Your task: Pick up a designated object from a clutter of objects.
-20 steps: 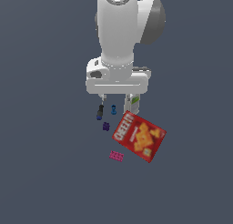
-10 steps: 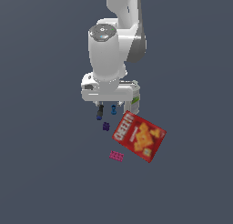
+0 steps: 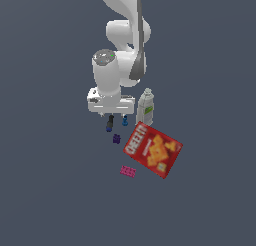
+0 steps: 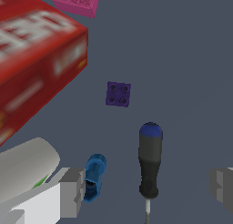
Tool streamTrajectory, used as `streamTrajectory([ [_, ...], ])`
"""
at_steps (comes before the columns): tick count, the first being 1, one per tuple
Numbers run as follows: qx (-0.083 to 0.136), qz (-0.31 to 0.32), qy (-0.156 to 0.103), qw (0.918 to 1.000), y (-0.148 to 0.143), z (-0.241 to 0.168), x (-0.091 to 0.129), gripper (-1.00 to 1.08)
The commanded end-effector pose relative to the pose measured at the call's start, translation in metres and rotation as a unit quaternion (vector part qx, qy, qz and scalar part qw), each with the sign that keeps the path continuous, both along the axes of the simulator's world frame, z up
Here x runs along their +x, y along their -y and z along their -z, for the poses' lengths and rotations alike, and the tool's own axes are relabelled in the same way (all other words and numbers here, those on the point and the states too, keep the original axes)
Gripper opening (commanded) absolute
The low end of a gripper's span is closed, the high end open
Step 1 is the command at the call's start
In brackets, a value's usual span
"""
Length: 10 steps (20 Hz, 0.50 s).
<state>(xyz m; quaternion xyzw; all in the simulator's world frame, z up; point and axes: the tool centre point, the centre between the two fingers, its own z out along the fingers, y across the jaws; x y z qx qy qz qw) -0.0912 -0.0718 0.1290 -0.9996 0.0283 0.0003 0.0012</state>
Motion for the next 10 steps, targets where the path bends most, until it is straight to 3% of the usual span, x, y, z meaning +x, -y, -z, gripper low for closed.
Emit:
streamTrajectory([
  [1, 0.000, 0.005, 0.000, 1.0000, 0.007, 0.017, -0.018, 1.00],
  [10, -0.001, 0.017, 0.000, 0.9998, 0.022, 0.053, -0.068, 1.00],
])
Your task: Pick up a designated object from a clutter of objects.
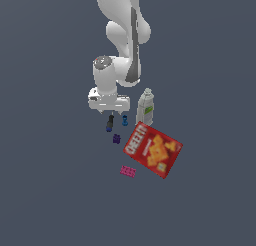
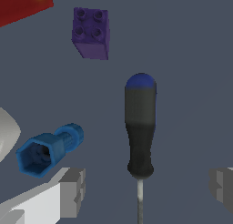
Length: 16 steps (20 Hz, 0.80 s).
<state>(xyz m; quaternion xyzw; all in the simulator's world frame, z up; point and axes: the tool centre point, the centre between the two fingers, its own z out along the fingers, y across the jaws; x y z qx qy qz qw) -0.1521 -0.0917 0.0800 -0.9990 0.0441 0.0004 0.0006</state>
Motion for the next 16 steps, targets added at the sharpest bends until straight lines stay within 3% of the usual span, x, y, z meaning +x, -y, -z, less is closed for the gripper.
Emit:
streamTrajectory([
  [1, 0.000, 0.002, 0.000, 1.0000, 0.002, 0.007, -0.011, 1.00],
  [7, -0.001, 0.006, 0.000, 1.0000, 0.005, 0.014, -0.024, 1.00],
  [16, -0.001, 0.006, 0.000, 1.0000, 0.005, 0.021, -0.024, 1.00],
])
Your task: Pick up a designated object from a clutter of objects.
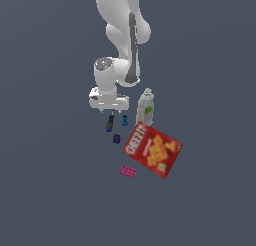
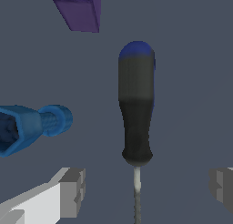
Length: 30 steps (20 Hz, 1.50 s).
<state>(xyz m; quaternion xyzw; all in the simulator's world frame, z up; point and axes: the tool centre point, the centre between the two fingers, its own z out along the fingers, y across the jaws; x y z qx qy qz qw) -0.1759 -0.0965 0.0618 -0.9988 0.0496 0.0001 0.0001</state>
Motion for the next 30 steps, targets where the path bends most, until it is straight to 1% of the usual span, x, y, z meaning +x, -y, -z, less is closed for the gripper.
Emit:
streamTrajectory([
  [1, 0.000, 0.000, 0.000, 1.0000, 0.000, 0.005, 0.000, 1.00],
  [11, 0.000, 0.000, 0.000, 1.0000, 0.000, 0.039, -0.002, 1.00],
  [18, 0.000, 0.000, 0.000, 1.0000, 0.000, 0.047, -0.001, 1.00],
  [19, 0.000, 0.000, 0.000, 1.0000, 0.000, 0.047, -0.001, -1.00],
  [30, 0.000, 0.000, 0.000, 1.0000, 0.000, 0.046, -0.001, -1.00],
])
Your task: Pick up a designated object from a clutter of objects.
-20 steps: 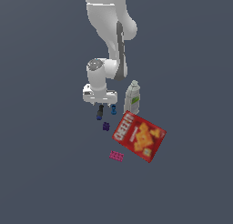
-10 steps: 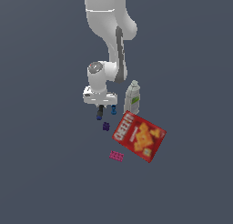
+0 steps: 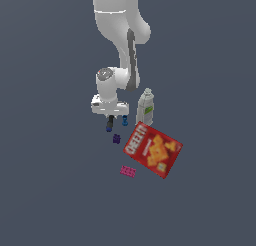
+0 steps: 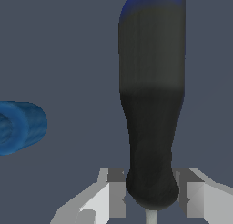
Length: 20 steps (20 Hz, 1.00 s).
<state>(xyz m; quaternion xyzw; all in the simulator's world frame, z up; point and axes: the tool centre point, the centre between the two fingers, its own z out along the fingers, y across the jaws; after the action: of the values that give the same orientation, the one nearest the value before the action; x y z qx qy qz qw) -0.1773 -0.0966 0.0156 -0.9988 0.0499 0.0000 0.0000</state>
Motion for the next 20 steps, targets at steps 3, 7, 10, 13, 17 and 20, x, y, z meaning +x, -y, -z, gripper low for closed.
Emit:
streamTrajectory([
  [3, 0.000, 0.000, 0.000, 1.0000, -0.002, -0.003, 0.000, -1.00],
  [7, 0.000, 0.000, 0.000, 1.0000, -0.008, -0.011, 0.002, -1.00],
  [10, 0.000, 0.000, 0.000, 1.0000, -0.016, -0.020, 0.003, -1.00],
  [13, 0.000, 0.000, 0.000, 1.0000, -0.025, -0.033, 0.005, -1.00],
  [17, 0.000, 0.000, 0.000, 1.0000, -0.042, -0.054, 0.008, -1.00],
  [20, 0.000, 0.000, 0.000, 1.0000, -0.057, -0.073, 0.011, -1.00],
])
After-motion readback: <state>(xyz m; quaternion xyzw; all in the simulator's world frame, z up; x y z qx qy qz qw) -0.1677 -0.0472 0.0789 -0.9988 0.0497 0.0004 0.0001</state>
